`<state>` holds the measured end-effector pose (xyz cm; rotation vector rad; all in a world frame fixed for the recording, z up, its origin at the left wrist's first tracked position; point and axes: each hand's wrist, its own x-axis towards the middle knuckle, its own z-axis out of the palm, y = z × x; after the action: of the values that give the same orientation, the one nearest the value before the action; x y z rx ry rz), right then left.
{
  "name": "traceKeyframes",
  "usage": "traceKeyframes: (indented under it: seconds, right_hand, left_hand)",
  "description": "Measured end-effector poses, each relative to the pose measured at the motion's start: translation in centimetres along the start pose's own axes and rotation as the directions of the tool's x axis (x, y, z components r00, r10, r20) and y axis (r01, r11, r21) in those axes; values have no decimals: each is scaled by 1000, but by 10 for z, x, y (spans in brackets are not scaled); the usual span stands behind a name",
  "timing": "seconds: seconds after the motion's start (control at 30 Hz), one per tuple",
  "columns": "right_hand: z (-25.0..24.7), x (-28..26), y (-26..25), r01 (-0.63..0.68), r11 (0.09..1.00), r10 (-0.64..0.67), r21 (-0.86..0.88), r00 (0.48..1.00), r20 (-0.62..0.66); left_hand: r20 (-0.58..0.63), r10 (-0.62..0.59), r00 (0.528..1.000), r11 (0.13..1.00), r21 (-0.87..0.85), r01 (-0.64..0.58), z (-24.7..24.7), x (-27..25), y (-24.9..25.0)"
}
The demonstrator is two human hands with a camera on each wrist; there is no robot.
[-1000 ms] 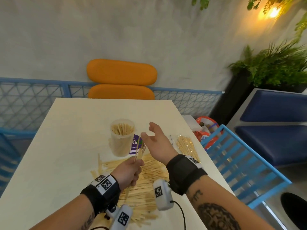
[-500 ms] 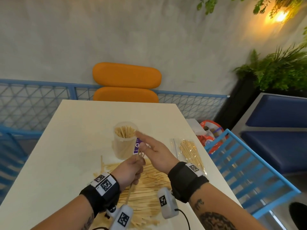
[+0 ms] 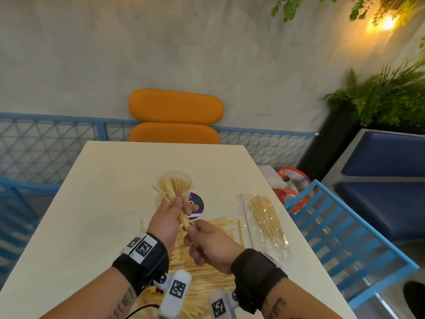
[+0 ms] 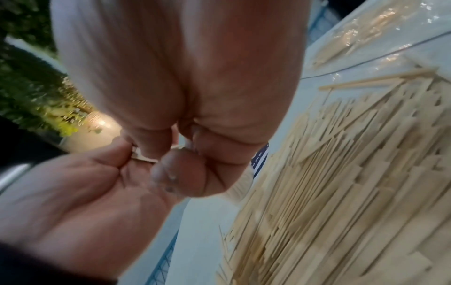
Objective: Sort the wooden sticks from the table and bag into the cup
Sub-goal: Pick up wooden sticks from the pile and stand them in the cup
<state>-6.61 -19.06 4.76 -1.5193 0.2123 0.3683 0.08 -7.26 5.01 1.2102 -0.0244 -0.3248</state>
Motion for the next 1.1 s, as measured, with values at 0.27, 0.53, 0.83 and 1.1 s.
traceKeyframes:
  seconds: [0.27, 0.53, 0.83, 1.1]
  right_hand:
    - [-2, 5, -3, 100, 976, -88, -194, 993, 73]
    - [-4, 8, -4, -48, 995, 50, -82, 999, 12]
    - [7, 25, -7, 17, 998, -17, -62, 1000, -8]
    - [-2, 45, -33, 179, 975, -186, -129, 982, -41]
  left_hand:
    - [-9, -64, 998, 993, 95, 64, 3, -3, -3]
    - [-45, 156, 987, 976, 162, -147, -13, 14, 13]
    - [-53, 173, 983, 971, 174, -162, -14, 10, 16]
    - [147, 202, 968, 907, 345, -242, -21, 28, 54]
